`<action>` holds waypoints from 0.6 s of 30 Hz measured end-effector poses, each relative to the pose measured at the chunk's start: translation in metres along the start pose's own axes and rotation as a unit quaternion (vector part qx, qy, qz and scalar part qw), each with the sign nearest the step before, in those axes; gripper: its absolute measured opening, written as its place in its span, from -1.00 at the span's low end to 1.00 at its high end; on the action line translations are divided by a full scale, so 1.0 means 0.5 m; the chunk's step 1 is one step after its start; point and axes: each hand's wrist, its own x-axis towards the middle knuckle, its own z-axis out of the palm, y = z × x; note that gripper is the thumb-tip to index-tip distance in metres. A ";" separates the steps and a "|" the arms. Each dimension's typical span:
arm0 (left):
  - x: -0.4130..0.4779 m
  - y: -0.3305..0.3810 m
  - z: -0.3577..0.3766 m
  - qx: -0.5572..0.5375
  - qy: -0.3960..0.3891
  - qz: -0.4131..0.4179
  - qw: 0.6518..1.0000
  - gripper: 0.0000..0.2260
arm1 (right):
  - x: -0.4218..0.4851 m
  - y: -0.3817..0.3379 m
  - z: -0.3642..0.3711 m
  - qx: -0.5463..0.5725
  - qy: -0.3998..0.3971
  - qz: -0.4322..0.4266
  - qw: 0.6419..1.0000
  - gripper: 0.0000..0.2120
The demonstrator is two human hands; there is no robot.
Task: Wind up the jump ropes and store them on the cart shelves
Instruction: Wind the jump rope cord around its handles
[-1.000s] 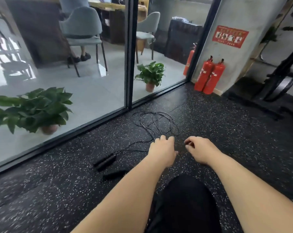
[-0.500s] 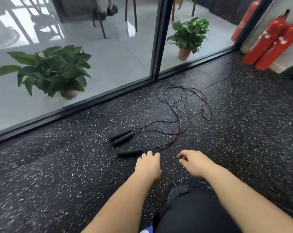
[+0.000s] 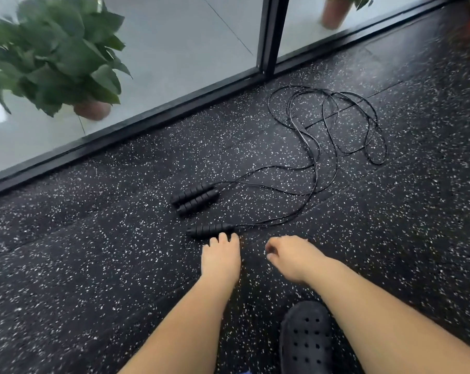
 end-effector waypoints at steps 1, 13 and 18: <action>0.010 0.001 0.008 0.003 -0.002 -0.006 1.000 -0.32 | 0.013 0.000 0.007 0.003 -0.004 -0.002 1.000 -0.70; 0.069 -0.003 0.029 0.091 0.097 0.053 0.990 -0.30 | 0.066 0.005 0.066 0.068 0.000 0.020 0.997 -0.74; 0.097 -0.025 0.023 0.085 0.127 0.022 0.988 -0.48 | 0.067 0.006 0.063 0.088 0.012 0.028 0.996 -0.73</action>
